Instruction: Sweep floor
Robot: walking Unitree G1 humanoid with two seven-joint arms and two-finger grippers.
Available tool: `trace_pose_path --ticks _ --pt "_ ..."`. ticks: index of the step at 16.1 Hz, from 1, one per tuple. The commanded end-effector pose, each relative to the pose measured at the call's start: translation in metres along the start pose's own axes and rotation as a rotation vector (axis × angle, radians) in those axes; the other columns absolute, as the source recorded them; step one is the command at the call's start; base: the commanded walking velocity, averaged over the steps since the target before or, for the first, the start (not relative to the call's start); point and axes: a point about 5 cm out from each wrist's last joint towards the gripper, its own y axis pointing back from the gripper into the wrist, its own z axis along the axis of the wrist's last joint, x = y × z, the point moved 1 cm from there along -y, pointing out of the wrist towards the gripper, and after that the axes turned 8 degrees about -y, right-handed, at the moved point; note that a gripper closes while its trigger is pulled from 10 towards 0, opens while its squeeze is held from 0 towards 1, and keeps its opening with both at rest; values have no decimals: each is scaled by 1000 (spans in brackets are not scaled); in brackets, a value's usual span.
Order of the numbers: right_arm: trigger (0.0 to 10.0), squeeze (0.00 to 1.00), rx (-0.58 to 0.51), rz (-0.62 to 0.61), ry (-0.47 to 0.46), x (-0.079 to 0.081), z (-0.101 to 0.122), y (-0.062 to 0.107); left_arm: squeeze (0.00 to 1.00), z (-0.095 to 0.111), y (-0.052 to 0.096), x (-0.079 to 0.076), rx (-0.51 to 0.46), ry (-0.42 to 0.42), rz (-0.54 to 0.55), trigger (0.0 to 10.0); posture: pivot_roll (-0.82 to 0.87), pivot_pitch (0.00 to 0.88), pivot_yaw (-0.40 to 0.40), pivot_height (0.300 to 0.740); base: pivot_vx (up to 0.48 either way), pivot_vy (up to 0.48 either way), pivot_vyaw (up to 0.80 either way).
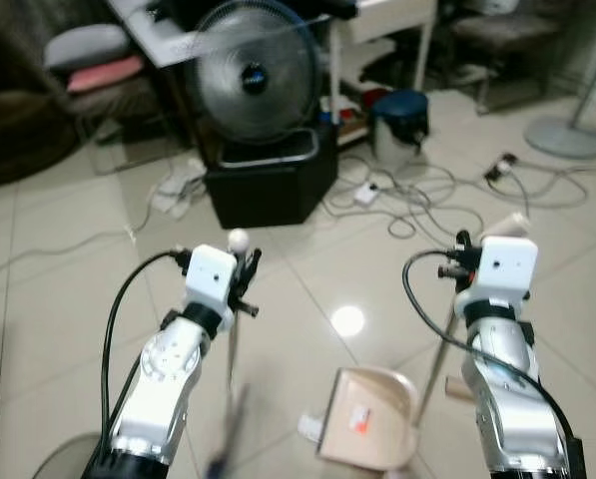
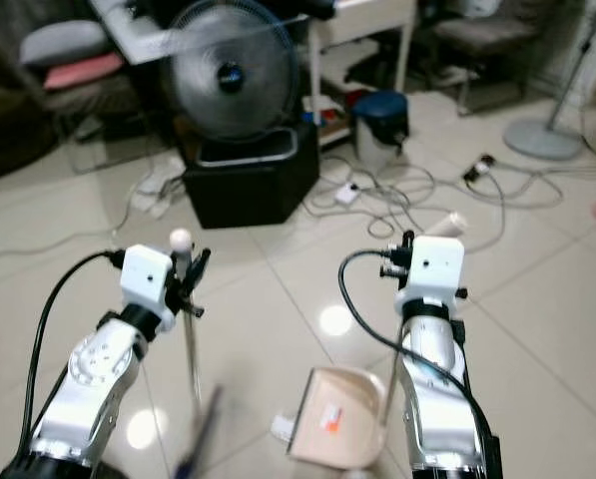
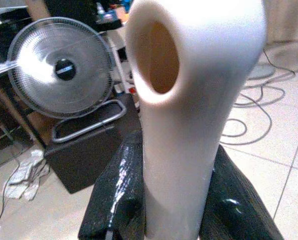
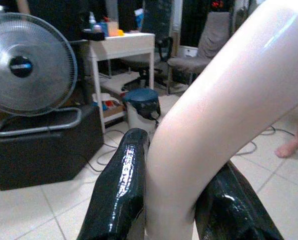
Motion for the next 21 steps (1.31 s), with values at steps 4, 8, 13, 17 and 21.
trace_pose_path --ticks 4,8,13,17,21 --pt "10000 0 -29 -2 101 -11 -4 0 0 4 -3 -1 -30 -11 15 10000 -48 89 109 740 0 0 0" --pt "10000 0 -97 35 205 -13 -11 -12 0 6 -7 9 -76 -3 180 10000 -40 147 112 740 0 0 0" --pt "10000 0 -153 137 290 8 -20 -30 0 2 -8 6 -89 13 228 10000 -32 212 113 740 0 0 0" --pt "10000 0 -152 270 248 44 -31 -37 0 1 -13 2 -97 12 229 10000 -7 235 96 740 0 0 0" --pt "10000 0 -102 380 213 80 -48 -28 0 2 -23 -4 -111 28 206 10000 1 241 90 740 0 0 0"
